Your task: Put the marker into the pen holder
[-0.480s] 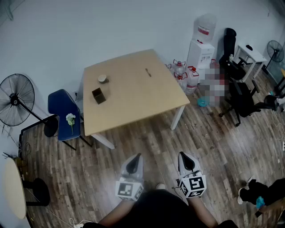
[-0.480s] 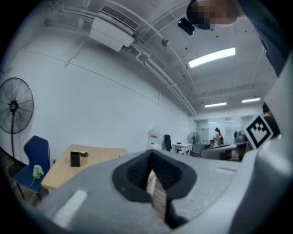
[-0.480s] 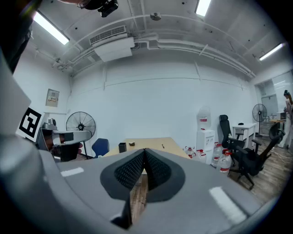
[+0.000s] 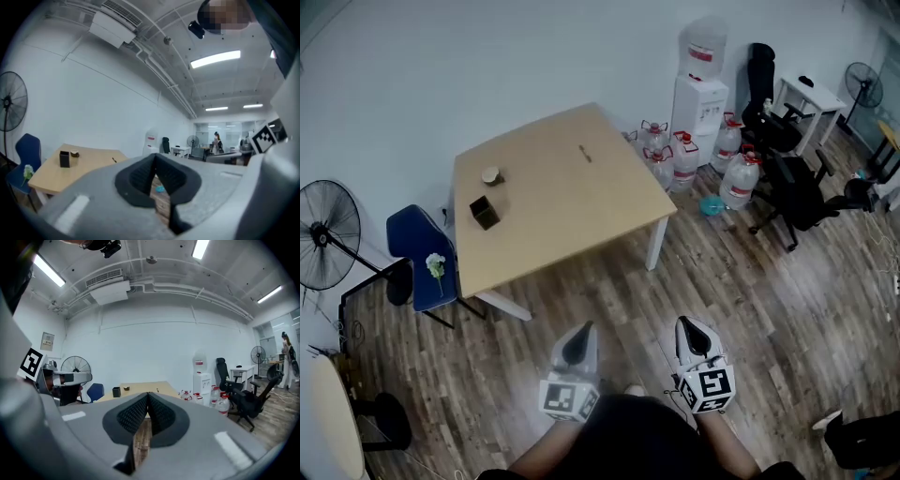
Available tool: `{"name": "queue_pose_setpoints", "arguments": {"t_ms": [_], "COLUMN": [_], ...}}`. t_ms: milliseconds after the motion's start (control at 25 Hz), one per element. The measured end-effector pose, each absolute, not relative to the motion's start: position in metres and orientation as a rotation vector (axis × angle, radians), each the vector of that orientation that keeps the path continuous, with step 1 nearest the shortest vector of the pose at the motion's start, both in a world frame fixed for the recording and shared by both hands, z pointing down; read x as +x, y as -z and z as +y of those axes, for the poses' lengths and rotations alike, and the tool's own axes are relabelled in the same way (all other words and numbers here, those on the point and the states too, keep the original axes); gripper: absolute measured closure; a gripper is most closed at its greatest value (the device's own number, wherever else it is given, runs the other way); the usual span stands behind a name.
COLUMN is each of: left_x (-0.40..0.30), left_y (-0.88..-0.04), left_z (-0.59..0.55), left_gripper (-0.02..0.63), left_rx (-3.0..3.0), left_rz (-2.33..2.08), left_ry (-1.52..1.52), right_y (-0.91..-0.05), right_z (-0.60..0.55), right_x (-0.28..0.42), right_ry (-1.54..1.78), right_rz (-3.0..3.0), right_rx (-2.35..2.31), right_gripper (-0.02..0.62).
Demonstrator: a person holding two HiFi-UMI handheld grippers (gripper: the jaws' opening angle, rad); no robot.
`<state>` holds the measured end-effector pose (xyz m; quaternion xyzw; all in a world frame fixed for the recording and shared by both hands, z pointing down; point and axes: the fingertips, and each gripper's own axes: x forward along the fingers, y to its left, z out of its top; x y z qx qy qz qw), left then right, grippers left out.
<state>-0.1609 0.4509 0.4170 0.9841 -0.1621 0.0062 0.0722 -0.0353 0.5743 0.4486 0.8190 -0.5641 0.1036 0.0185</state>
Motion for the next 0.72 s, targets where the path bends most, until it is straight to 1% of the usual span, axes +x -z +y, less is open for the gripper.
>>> {"name": "queue_pose_setpoints", "arguments": {"t_ms": [400, 720], "left_x": [-0.102, -0.04], "left_y": [-0.431, -0.449], "left_z": [0.478, 0.464], "left_gripper": [0.605, 0.604], "left_rx": [2.979, 2.979], "left_rz": [-0.35, -0.257], "left_ry": [-0.058, -0.081], "right_y": [-0.463, -0.477], "right_z": [0.599, 0.605], "right_x": [-0.004, 0.049], "right_ry": [-0.356, -0.4], "right_rz": [-1.716, -1.6], "right_rx": [2.588, 2.663], "right_gripper": [0.592, 0.592]}}
